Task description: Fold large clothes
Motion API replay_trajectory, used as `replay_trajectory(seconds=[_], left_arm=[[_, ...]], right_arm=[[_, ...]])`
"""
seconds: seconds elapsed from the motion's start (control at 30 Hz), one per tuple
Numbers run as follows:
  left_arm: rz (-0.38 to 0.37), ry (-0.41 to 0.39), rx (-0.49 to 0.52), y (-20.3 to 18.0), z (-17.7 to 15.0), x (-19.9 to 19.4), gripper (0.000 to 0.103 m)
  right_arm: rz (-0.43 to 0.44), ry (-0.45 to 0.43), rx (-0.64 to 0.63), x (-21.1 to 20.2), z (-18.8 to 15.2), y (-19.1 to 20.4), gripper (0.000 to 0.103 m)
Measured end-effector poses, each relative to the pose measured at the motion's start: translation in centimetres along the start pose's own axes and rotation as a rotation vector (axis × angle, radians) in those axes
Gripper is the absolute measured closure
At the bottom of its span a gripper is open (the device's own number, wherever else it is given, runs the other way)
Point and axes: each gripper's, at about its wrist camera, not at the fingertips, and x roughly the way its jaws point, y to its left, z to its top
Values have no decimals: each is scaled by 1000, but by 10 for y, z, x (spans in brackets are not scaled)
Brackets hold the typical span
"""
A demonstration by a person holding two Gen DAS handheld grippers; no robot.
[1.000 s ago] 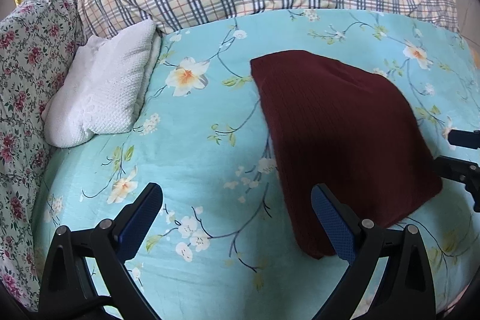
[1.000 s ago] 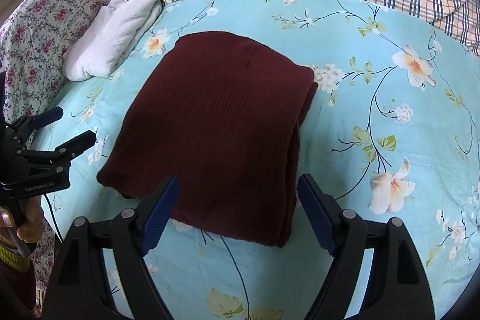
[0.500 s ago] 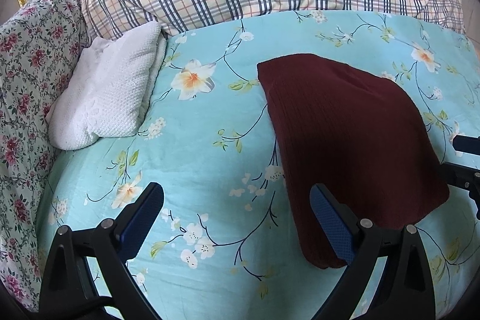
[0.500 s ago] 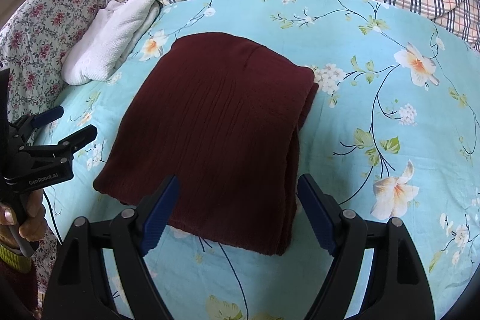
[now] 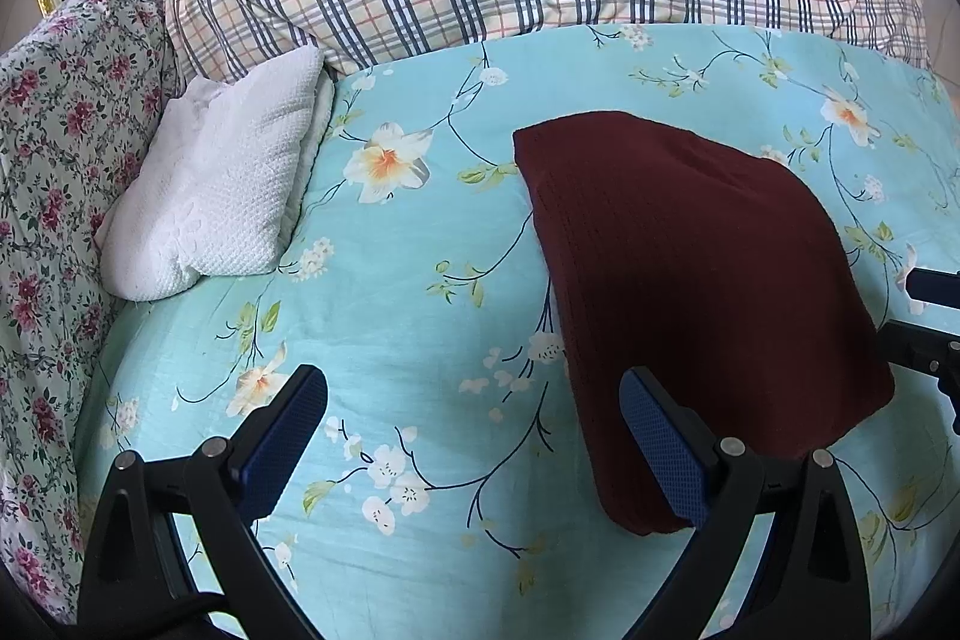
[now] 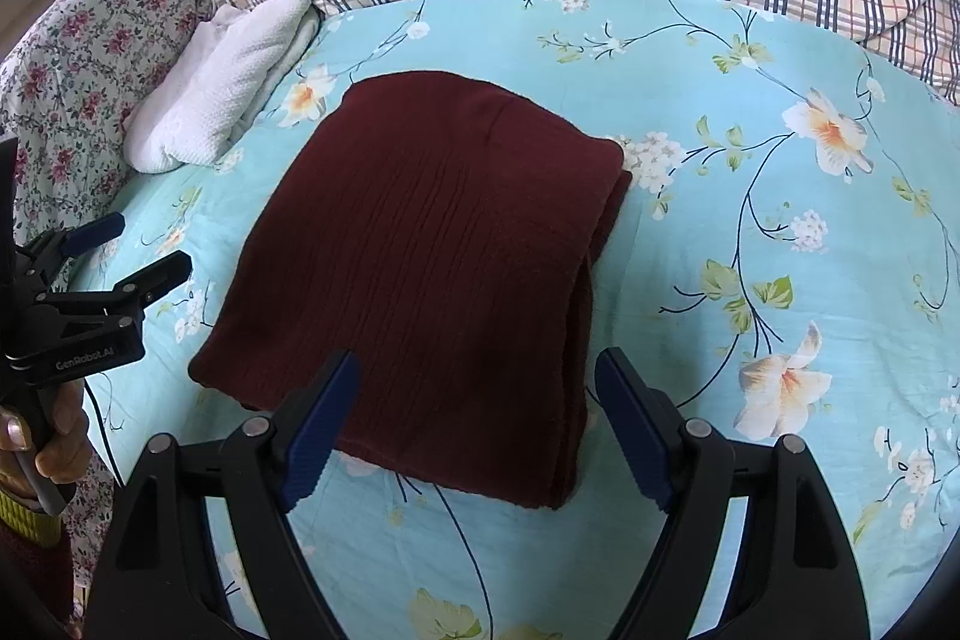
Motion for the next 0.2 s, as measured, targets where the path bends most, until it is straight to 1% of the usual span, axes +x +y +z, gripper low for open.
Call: replay_trajectory(seconds=[0.2], left_arm=[[-4,4,-14,2,-1,-1,4]], right_arm=[[6,3,9,3,0,-3,22]])
